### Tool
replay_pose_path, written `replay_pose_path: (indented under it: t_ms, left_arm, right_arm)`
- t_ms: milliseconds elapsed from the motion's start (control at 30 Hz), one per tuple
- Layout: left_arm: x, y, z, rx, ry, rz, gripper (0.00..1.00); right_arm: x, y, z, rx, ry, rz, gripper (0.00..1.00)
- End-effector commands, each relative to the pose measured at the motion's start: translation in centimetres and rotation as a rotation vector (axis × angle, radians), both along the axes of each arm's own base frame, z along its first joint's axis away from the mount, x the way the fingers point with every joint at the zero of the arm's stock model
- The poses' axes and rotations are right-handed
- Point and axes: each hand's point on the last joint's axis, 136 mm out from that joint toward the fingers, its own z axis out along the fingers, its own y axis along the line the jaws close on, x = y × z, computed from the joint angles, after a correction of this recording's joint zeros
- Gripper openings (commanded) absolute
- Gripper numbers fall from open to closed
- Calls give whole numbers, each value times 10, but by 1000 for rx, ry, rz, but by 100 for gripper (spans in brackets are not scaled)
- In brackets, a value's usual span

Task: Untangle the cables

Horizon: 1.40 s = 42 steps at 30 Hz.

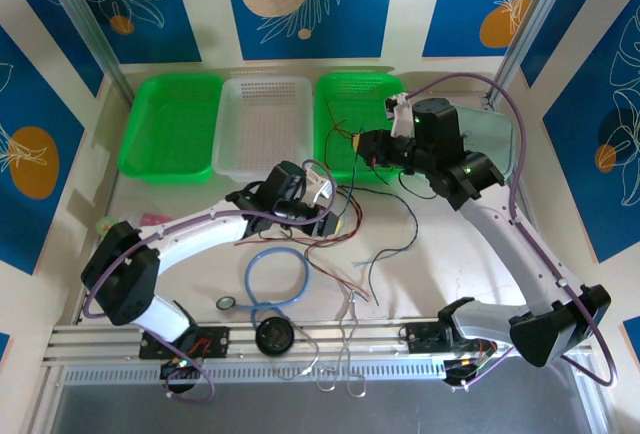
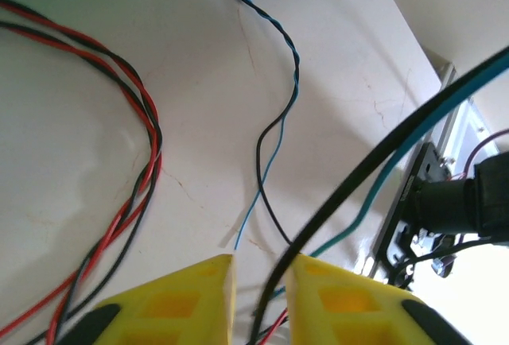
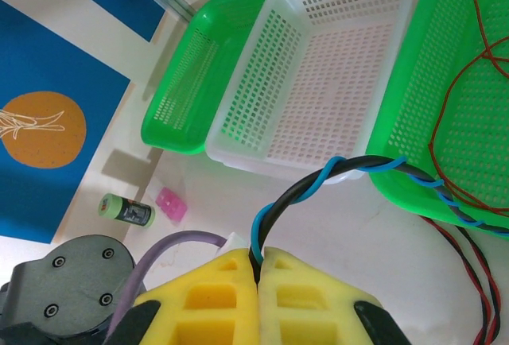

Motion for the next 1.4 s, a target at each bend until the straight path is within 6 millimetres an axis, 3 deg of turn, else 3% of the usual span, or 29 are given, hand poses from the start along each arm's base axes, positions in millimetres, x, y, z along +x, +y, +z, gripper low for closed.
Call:
replay_pose_path:
  t_ms: [0,100,267,367,633,833,1067,1267,1367]
  left_arm:
    - [-4,-6,4,-16,0,-25,4]
    - [1,-3,14,-27,-31,4,0]
    - [4,-2,41,-65,-58,36,0]
    - [4,-3,52,-78,-50,40,0]
    - [10,-3,68,-101,-58,74,0]
    - [12,-5,71,-104,-62,68,0]
    - [12,-5,71,-105,-60,67,0]
    - [12,-5,72,-106,-65,68,0]
    - [12,-3,73,-102,-71,70,0]
  right_arm:
    - [-4,0,20,49,-33,16,0]
    - [-2,-7,5,33,18,-3,1]
    - [-1,-22,-40,5,179,-30,41]
    - [-8,-24,-61,13,245,-19,50]
    - [-39,-25,-88,45,295,2,53]
    - [-56,-17,-90,144,310,58,53]
    - [-60,-3,-93,183,362,114,54]
    - [-60,11,-108,175,404,138,51]
    - [-59,16,-110,170,410,148,38]
